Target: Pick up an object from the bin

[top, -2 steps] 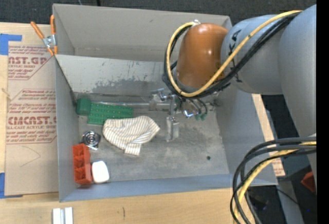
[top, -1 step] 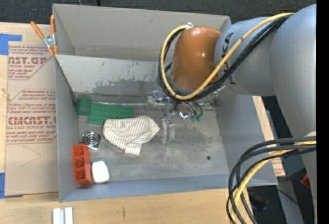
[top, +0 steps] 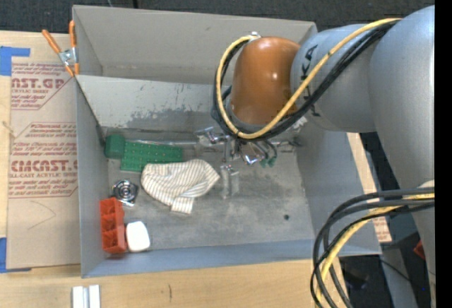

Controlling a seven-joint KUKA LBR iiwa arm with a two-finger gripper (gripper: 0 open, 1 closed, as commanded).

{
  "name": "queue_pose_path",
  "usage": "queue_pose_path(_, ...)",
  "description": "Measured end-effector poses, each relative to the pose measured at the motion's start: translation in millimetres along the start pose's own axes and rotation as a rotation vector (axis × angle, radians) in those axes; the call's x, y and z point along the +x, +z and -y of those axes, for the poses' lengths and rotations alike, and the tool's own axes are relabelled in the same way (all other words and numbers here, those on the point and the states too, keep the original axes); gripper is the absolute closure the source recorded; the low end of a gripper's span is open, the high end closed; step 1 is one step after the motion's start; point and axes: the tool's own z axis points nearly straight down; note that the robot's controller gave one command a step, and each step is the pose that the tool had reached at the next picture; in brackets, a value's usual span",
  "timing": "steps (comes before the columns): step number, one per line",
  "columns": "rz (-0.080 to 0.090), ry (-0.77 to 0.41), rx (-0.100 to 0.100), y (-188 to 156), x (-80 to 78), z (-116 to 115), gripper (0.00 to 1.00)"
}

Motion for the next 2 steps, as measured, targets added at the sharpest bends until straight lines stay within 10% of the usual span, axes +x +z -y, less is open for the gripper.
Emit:
queue_pose_path(1, 0.015, -0.144, 0.007, 0.8, -12.1, -30.5, 0.0)
queue_pose_path(2, 0.002, -0.096, -0.001, 31.5, -8.9, -70.7, 1.0)
